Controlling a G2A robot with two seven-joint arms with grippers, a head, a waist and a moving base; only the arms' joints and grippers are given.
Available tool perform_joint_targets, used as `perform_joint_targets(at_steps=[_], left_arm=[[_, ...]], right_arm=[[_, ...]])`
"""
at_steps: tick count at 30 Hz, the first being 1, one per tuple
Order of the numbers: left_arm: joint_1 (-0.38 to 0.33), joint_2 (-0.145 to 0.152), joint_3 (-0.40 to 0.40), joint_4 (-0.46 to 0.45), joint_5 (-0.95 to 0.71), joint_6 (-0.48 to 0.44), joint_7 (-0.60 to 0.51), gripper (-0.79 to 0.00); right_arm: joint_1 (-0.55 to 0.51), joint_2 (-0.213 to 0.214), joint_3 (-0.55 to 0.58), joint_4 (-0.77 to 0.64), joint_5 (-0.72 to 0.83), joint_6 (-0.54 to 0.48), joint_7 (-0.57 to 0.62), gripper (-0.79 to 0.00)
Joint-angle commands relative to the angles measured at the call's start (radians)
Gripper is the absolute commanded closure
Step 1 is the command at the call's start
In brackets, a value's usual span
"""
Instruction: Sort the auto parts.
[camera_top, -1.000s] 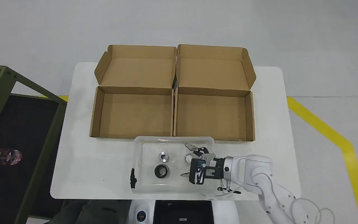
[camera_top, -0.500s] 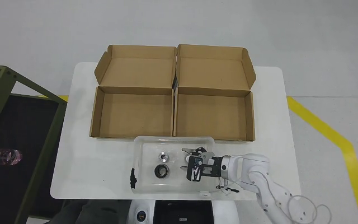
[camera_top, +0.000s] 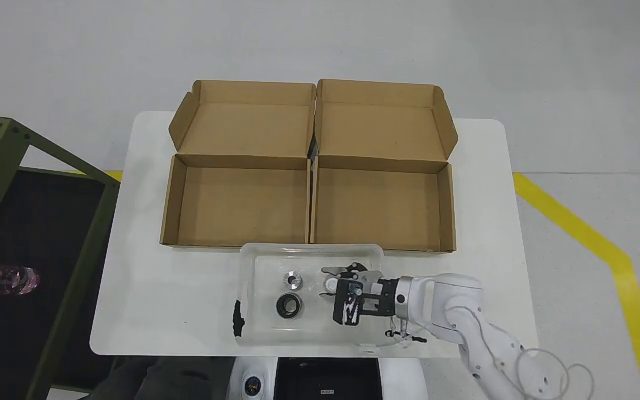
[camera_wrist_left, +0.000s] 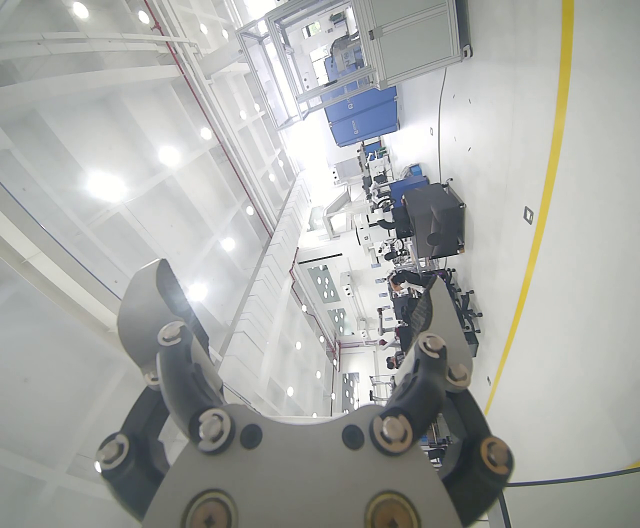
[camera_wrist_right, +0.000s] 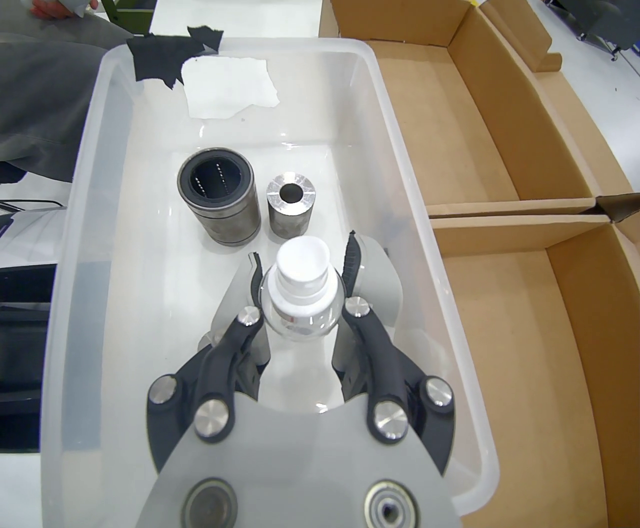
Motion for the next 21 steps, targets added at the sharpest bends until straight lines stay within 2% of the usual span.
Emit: perform_joint_targets(at_steps=[1, 21], left_arm=[[0.0, 0.0, 0.0, 0.0, 0.0, 0.0, 0.0, -0.785], [0.0, 0.0, 0.0, 0.0, 0.0, 0.0, 0.0, -0.785]], right_arm=[[-0.001, 0.002, 0.003, -0.008, 0.003, -0.005, -0.018, 0.0], [0.05, 0.013, 0.012, -0.1, 0.045, -0.033, -0.146, 0.0]])
